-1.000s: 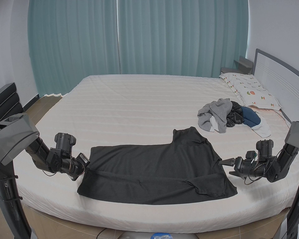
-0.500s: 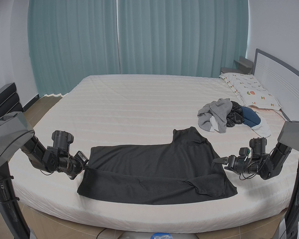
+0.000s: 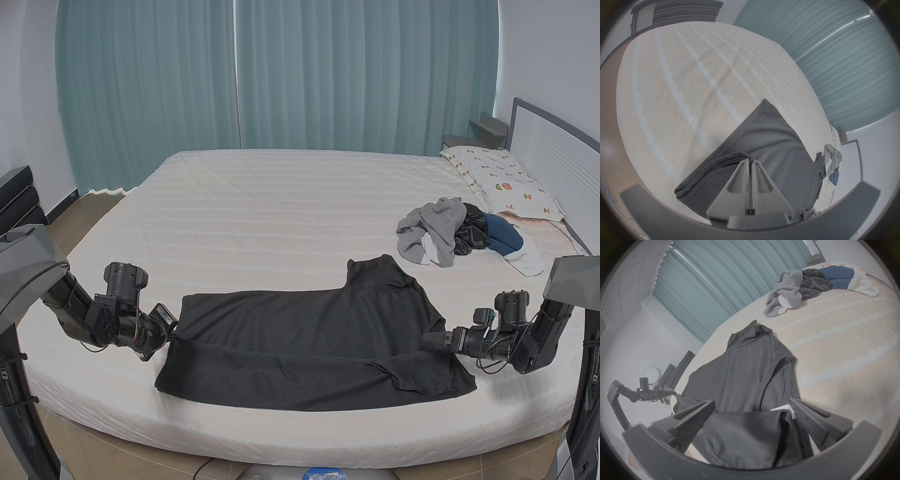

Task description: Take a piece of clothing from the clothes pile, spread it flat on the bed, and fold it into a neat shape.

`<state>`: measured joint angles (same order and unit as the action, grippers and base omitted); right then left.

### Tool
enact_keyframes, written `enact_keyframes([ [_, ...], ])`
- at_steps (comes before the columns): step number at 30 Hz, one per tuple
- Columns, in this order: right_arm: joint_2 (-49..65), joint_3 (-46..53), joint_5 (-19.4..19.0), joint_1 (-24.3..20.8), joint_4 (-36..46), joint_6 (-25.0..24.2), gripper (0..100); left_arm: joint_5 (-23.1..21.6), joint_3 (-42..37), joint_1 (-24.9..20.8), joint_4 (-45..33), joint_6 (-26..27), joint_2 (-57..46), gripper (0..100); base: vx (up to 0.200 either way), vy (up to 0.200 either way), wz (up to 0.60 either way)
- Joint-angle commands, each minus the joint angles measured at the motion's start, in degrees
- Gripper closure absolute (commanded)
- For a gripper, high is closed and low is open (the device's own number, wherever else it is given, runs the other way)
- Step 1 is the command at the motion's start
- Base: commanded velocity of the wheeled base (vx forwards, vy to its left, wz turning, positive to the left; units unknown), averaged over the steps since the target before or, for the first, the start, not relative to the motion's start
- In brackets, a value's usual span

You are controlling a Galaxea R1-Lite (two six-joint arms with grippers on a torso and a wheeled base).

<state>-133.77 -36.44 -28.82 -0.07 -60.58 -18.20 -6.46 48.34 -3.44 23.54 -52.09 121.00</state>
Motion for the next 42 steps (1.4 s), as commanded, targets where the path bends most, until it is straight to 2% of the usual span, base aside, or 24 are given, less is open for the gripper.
enact_keyframes([
  [1,-1.0,1.0,0.0,-0.1,-0.2,0.1,0,0.0,0.0,0.0,0.0,0.0,0.0,100,0.0,0.0,0.0],
  [10,-1.4,1.8,0.0,0.4,-2.4,1.4,0,0.0,0.0,0.0,0.0,0.0,0.0,100,0.0,0.0,0.0],
  [11,-1.5,2.0,0.0,0.4,-2.4,1.4,100,0.0,0.0,0.0,0.0,0.0,0.0,100,0.0,0.0,0.0],
  [23,-1.1,3.1,0.1,1.0,-3.2,1.5,100,0.0,-0.3,0.0,-0.2,0.0,-0.1,100,0.0,0.0,0.0],
  [33,3.5,8.4,-0.4,2.5,-8.7,0.4,100,0.0,-4.9,0.3,0.1,0.0,-5.2,100,0.0,0.0,0.0],
  [38,7.6,12.7,-0.7,3.2,-12.2,-2.7,100,0.0,-7.0,0.3,0.2,0.0,-8.1,100,0.0,0.0,0.0],
  [42,9.7,15.7,-0.8,3.1,-14.0,-3.4,100,-0.1,-8.5,0.3,0.2,0.1,-9.6,100,0.0,0.0,0.0],
])
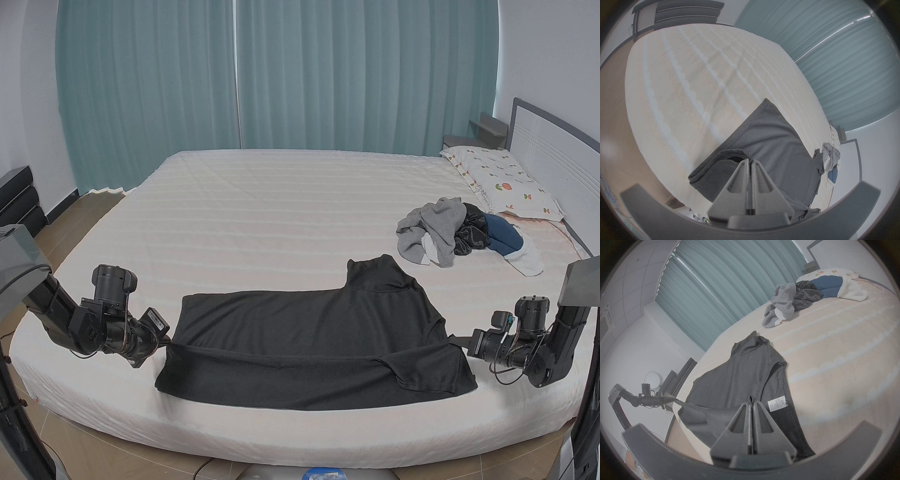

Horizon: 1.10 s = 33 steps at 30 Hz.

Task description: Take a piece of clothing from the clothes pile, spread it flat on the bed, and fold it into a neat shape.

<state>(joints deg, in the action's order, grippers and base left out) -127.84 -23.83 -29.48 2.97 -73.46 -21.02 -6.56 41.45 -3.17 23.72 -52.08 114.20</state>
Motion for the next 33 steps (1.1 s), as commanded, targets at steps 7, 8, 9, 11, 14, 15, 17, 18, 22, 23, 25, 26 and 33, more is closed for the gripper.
enact_keyframes([
  [7,6.7,9.3,-0.4,-0.3,-6.9,-0.8,100,-0.1,-4.0,0.8,-0.6,0.1,-7.3,100,0.0,0.0,0.0],
  [8,6.8,9.9,-0.4,-0.3,-7.4,-0.8,100,-0.2,-4.4,0.8,-0.7,0.2,-8.1,100,0.0,0.0,0.0],
  [9,6.8,10.3,-0.4,-0.3,-7.9,-0.8,100,-0.2,-4.8,0.8,-0.7,0.2,-8.8,100,0.0,0.0,0.0],
  [11,7.1,11.3,-0.4,-0.3,-9.1,-0.8,100,-0.1,-5.6,0.8,-0.7,0.3,-9.9,100,0.0,0.0,0.0],
  [14,7.7,13.6,-0.5,-0.2,-11.2,-0.8,100,-0.2,-6.7,0.9,-0.7,0.4,-11.3,100,0.0,0.0,0.0],
  [15,7.8,14.2,-0.6,-0.3,-11.5,-0.8,100,-0.2,-6.8,1.0,-0.8,0.5,-11.4,100,0.0,0.0,0.0],
  [17,8.0,15.9,-1.0,-0.4,-13.5,-0.8,100,-0.2,-7.4,1.4,-1.0,0.6,-11.8,100,0.0,0.0,0.0],
  [18,8.1,16.4,-1.1,-0.4,-14.1,-0.8,100,-0.2,-7.5,1.4,-1.2,0.7,-12.0,100,0.0,0.0,0.0],
  [22,9.2,18.1,-1.2,-0.4,-16.2,-0.8,100,-0.6,-9.6,1.8,-1.8,1.6,-13.6,100,0.0,0.0,0.0],
  [23,9.7,18.3,-1.2,-0.3,-16.2,-0.9,100,-0.6,-9.9,1.8,-1.8,1.7,-13.9,100,0.0,0.0,0.0],
  [25,10.6,19.0,-1.3,-0.3,-16.2,-0.8,100,-0.6,-10.4,1.9,-1.8,1.8,-14.6,100,0.0,0.0,0.0],
  [26,10.9,19.3,-1.5,-0.3,-16.2,-0.8,100,-0.7,-10.6,1.9,-1.8,1.8,-14.8,100,0.0,0.0,0.0],
  [33,13.3,20.8,-2.8,-0.3,-16.2,-1.1,100,-0.9,-11.2,1.9,-4.7,2.9,-15.7,100,0.0,0.0,0.0],
])
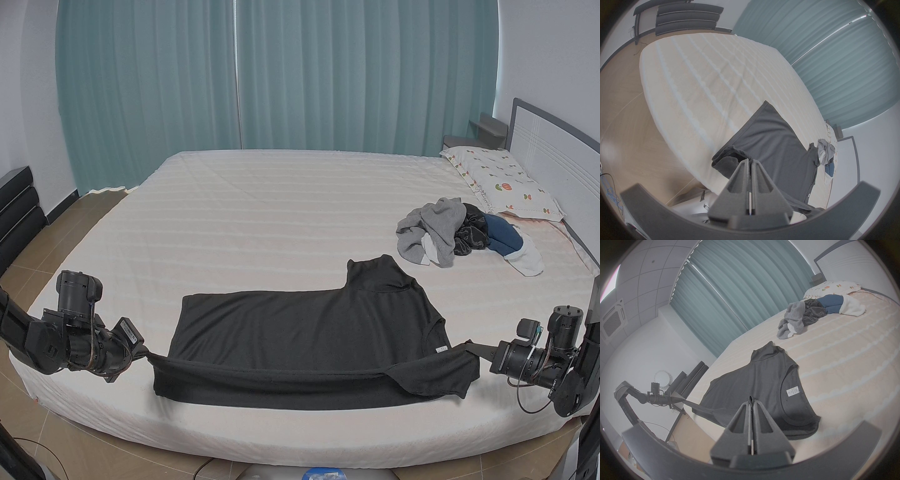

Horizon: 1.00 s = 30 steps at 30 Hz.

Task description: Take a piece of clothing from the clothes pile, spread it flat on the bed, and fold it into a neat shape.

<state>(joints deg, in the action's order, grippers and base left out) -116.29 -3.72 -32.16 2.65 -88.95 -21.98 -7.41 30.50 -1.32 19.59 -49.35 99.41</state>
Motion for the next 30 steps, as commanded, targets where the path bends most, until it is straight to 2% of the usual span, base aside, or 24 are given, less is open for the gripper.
enact_keyframes([
  [1,1.9,1.1,-0.1,0.1,-0.7,-0.3,100,-0.1,-0.3,0.2,-1.0,0.3,-1.2,100,0.0,0.0,0.0],
  [7,2.1,2.1,-0.2,0.4,-0.7,-0.3,100,-2.0,-1.8,0.3,-3.2,2.2,-2.9,100,0.0,0.0,0.0],
  [21,1.7,3.7,-0.1,1.8,-0.1,0.4,100,-2.3,-4.7,0.8,-5.2,6.8,-3.7,100,0.0,0.0,0.0],
  [30,0.1,3.0,-0.1,1.1,-0.7,0.4,100,-3.0,-1.5,0.8,-6.1,6.7,-2.1,100,0.0,0.0,0.0],
])
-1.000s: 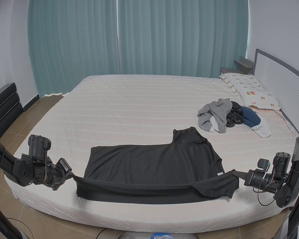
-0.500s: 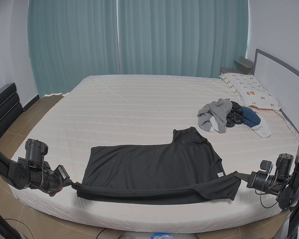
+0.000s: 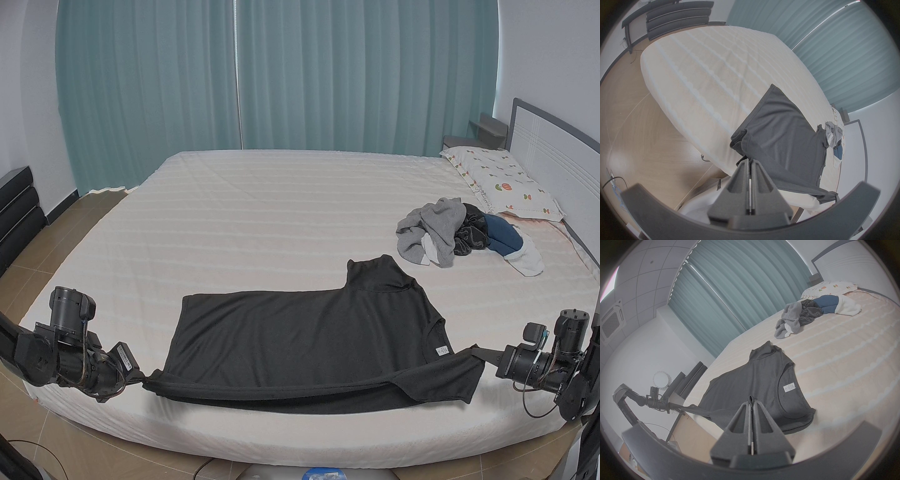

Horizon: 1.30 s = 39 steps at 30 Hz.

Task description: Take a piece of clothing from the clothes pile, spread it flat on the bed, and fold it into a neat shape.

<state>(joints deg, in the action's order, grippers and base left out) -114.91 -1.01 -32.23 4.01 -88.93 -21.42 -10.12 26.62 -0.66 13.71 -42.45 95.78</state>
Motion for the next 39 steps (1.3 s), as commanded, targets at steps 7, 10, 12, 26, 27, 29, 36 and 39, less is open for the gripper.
enact_keyframes([
  [7,-3.5,-4.7,0.3,-0.4,-0.2,-0.5,100,-0.3,8.3,0.5,-3.8,-0.7,4.7,100,0.0,0.0,0.0],
  [10,-4.9,-6.9,0.5,-0.7,0.1,-0.6,100,-0.3,11.3,1.3,-5.1,-0.7,7.2,100,0.0,0.0,0.0],
  [12,-5.7,-7.8,0.7,-0.8,0.2,-0.6,100,-0.3,12.7,1.4,-5.9,-0.7,8.5,100,0.0,0.0,0.0],
  [26,-11.6,-16.7,1.9,-1.5,4.8,-0.7,100,-0.3,19.4,1.4,-6.3,-1.0,18.6,100,0.0,0.0,0.0],
  [27,-12.2,-17.8,2.2,-1.5,6.0,-0.7,100,-0.3,20.4,1.4,-6.6,-1.1,19.4,100,0.0,0.0,0.0],
  [29,-12.9,-19.3,2.7,-1.7,7.5,-0.7,100,-0.3,21.9,1.4,-7.2,-1.6,20.6,100,0.0,0.0,0.0],
  [36,-15.9,-23.3,3.5,-2.5,9.8,-0.7,100,-0.2,25.8,1.4,-8.8,-2.0,24.9,100,0.0,0.0,0.0],
  [39,-16.7,-24.1,3.6,-2.9,9.8,-0.7,100,0.1,26.8,1.3,-8.9,-2.0,25.9,100,0.0,0.0,0.0],
])
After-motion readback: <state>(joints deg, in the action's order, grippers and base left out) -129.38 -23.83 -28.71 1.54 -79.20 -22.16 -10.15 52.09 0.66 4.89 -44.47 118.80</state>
